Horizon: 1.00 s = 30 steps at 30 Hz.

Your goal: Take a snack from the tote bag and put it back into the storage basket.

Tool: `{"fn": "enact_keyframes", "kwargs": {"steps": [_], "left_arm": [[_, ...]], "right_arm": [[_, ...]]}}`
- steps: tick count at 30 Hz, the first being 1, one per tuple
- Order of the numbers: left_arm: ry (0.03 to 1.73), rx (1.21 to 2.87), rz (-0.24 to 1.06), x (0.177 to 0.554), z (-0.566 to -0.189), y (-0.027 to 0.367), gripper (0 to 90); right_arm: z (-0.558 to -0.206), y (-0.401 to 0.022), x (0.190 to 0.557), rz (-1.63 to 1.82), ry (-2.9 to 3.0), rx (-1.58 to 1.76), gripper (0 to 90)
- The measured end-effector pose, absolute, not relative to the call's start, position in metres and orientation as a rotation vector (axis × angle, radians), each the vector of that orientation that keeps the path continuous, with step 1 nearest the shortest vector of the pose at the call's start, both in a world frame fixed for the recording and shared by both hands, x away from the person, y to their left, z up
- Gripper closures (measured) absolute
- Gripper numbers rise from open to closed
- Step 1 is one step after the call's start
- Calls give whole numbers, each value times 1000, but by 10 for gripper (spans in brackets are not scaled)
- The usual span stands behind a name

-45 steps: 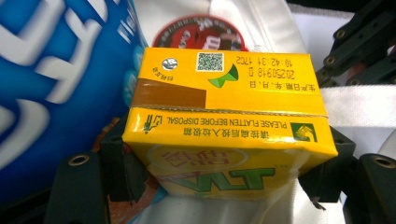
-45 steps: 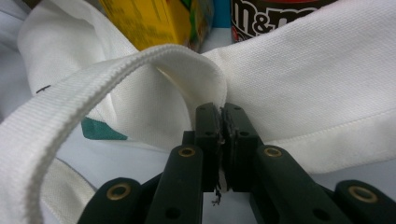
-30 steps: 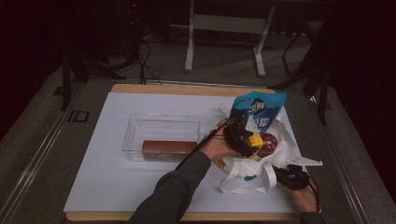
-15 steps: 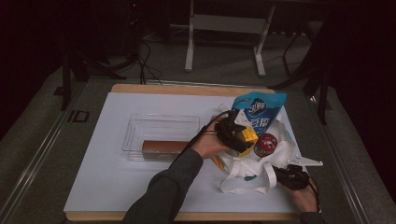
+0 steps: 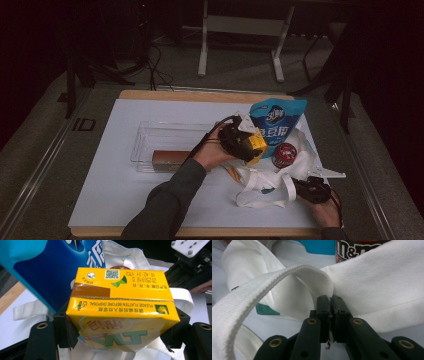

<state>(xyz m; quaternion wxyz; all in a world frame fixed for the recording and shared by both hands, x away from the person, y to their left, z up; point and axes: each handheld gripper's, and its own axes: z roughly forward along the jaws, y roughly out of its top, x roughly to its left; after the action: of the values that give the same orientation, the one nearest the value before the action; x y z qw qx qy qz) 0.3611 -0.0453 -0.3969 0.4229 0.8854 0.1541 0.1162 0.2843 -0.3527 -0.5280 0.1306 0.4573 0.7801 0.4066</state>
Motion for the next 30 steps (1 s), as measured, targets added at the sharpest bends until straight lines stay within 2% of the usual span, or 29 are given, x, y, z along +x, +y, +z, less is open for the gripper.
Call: {"fn": "enact_keyframes", "kwargs": {"steps": [30], "left_arm": [[449, 2184, 329, 361, -385, -2, 289]], "right_arm": [[-528, -353, 284, 1184, 2262, 1328, 853]]}}
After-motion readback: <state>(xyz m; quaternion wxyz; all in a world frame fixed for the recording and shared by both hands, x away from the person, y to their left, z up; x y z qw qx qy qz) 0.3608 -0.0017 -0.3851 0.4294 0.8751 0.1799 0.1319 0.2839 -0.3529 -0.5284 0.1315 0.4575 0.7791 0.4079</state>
